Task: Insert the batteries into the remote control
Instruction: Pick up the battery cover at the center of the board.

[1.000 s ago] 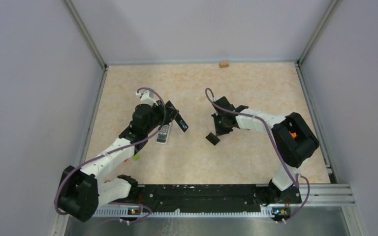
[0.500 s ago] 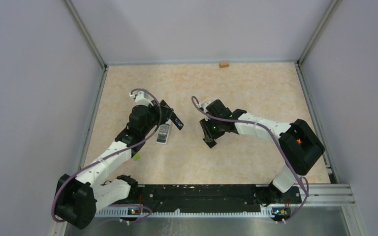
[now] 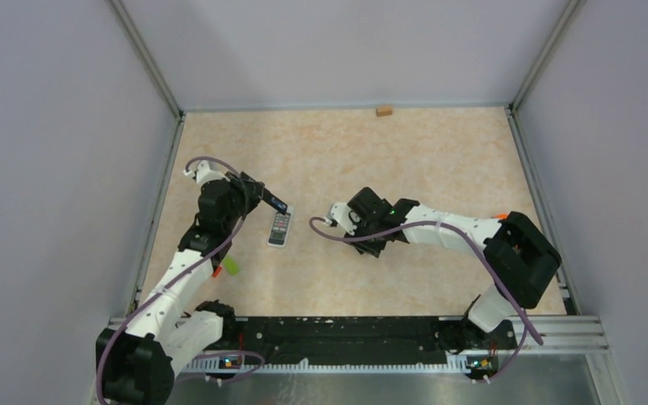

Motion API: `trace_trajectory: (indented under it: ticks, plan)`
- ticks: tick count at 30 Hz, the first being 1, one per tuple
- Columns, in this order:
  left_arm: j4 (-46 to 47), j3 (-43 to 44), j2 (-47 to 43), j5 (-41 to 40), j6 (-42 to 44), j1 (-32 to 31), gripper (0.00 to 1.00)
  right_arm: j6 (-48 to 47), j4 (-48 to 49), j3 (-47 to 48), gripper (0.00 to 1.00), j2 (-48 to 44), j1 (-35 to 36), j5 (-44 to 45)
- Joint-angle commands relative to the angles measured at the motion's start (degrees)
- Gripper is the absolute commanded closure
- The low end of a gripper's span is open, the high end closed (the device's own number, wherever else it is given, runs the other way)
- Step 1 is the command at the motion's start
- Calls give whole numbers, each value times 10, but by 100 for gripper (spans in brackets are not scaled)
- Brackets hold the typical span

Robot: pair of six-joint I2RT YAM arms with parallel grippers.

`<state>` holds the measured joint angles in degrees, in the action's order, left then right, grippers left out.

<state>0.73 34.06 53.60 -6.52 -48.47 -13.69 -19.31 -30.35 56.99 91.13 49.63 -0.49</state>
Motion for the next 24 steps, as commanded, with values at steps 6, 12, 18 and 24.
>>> trace_trajectory:
  ticks: [6,12,18,24]
  plan:
    - [11,11,6,32,-15,16,100,-97,17,21,61,31,21,-11]
    - [15,10,13,38,-16,22,100,-114,22,14,63,42,24,-17]
    - [22,8,23,48,-20,24,100,-121,40,15,65,56,25,-23]
    - [23,8,19,50,-15,24,100,-113,42,22,86,74,23,-32]
